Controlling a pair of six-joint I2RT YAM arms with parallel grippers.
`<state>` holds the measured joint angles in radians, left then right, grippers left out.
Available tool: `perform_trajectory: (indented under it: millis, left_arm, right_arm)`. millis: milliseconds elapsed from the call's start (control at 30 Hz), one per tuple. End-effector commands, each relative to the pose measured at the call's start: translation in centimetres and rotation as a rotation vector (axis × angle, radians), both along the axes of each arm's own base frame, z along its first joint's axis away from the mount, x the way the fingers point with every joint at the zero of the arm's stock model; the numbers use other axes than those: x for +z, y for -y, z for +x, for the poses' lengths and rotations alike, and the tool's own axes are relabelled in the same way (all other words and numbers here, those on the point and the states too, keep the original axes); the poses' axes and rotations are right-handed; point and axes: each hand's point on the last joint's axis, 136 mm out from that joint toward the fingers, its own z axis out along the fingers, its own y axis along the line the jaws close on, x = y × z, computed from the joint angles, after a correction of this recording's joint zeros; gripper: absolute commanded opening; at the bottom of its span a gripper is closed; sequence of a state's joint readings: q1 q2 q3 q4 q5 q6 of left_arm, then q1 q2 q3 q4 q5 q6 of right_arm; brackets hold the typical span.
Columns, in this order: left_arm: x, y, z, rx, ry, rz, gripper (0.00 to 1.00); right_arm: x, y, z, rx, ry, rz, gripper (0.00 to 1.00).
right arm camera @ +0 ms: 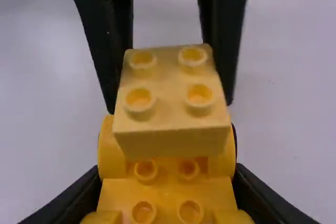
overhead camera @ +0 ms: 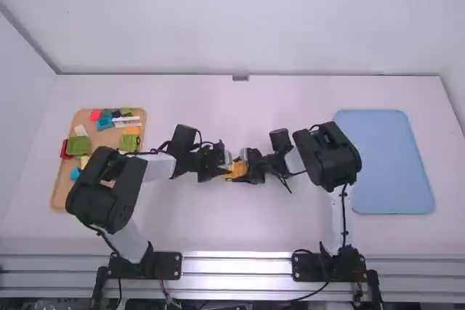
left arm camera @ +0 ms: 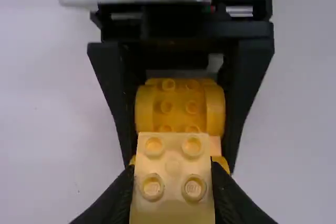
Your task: Assemble lego blocks to make yellow taxi
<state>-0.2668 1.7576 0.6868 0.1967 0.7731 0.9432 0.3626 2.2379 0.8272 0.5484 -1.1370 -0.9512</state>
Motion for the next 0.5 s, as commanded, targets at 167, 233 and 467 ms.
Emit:
perform_trajectory:
  millis: [167, 233, 467]
  left_arm:
    - [-0.75, -0.07, -0.92, 0.004, -0.047, 0.01, 0.06]
    - [-0.84, 0.02, -1.15, 0.0, -0.056, 0.013, 0.06]
    - [-1.03, 0.03, -1.54, -0.005, -0.072, 0.019, 0.05]
  right_arm:
    - [-1.01, -0.22, -0.35, 0.0, 0.005, -0.034, 0.54]
    - [-1.01, -0.2, -0.33, -0.001, 0.005, -0.034, 0.54]
    - [-0.93, -0.33, -0.24, 0.003, 0.009, -0.033, 0.54]
